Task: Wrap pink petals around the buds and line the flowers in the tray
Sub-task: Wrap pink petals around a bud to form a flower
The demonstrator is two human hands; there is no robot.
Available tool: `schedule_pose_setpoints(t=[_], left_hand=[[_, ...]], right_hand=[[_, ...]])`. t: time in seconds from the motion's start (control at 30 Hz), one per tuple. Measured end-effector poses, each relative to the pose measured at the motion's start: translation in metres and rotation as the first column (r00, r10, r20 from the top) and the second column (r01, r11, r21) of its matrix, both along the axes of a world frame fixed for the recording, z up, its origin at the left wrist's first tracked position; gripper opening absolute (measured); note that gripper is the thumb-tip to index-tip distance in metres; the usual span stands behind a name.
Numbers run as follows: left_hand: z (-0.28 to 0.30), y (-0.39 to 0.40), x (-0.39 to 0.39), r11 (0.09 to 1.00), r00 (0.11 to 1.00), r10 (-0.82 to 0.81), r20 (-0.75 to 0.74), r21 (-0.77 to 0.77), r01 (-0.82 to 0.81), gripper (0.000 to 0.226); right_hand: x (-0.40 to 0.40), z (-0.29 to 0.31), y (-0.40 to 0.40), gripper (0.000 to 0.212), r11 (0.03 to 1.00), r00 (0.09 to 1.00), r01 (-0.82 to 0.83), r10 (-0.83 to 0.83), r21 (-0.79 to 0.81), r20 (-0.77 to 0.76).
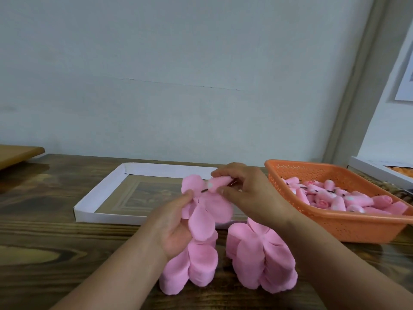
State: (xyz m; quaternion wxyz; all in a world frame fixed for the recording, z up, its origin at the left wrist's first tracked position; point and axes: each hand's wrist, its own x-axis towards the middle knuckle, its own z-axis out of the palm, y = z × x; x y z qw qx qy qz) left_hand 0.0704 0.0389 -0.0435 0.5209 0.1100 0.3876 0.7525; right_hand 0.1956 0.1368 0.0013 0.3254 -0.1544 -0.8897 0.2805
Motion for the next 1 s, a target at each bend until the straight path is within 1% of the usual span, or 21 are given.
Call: schedule_pose_setpoints(t=[0.1, 0.2, 0.3, 0.37, 0.47, 0.63, 0.7, 0.77, 0.83, 0.9, 1.0], left_hand=[[-0.001, 0.000, -0.005, 0.999, 0.995, 0.039, -0.090, -0.006, -0.040, 0.032], [-0.002, 0.000, -0.006, 0.999, 0.991, 0.050, -0.125, 0.004, -0.050, 0.034], [0.000, -0.001, -0.004, 0.998, 0.987, 0.059, -0.150, -0.006, -0.060, 0.034], [0.002, -0.003, -0.001, 0.999, 0.990, 0.045, -0.137, -0.005, -0.046, 0.038], [0.004, -0.006, 0.001, 1.000, 0.990, 0.021, -0.136, -0.008, -0.023, 0.039], [0.004, -0.009, 0.002, 0.997, 0.981, -0.053, -0.189, 0.048, 0.064, 0.042], [0.003, -0.010, 0.001, 0.996, 0.975, -0.053, -0.216, 0.054, 0.066, 0.042], [0.002, -0.011, 0.001, 0.995, 0.977, -0.051, -0.208, 0.070, 0.066, 0.041], [0.001, -0.012, 0.001, 0.992, 0.978, -0.070, -0.195, 0.091, 0.089, 0.044], [0.000, -0.012, 0.001, 0.992, 0.977, -0.073, -0.203, 0.089, 0.092, 0.045], [-0.002, -0.013, 0.001, 0.993, 0.963, -0.066, -0.263, 0.078, 0.089, 0.045]], right_hand=[[0.006, 0.004, 0.000, 0.028, 0.999, 0.998, 0.039, -0.039, 0.002, -0.051], [0.010, 0.004, -0.002, 0.023, 0.998, 0.995, 0.060, -0.059, -0.001, -0.085], [0.010, 0.002, -0.008, 0.024, 1.000, 0.995, 0.030, -0.030, -0.004, -0.096], [0.010, 0.000, -0.010, 0.022, 1.000, 0.997, -0.007, 0.007, -0.006, -0.081], [0.007, -0.003, -0.012, 0.019, 0.999, 0.999, -0.026, 0.027, 0.044, -0.023], [0.005, -0.007, -0.012, 0.021, 0.980, 0.999, 0.008, -0.015, 0.200, 0.033], [0.004, -0.009, -0.012, 0.023, 0.970, 0.998, 0.012, -0.027, 0.243, 0.059], [0.002, -0.011, -0.013, 0.025, 0.959, 0.995, 0.016, -0.043, 0.282, 0.091], [0.000, -0.012, -0.014, 0.027, 0.956, 0.991, 0.019, -0.056, 0.292, 0.118], [0.000, -0.013, -0.014, 0.030, 0.963, 0.990, 0.011, -0.049, 0.269, 0.134], [0.001, -0.014, -0.014, 0.030, 0.973, 0.991, 0.039, -0.067, 0.228, 0.113]])
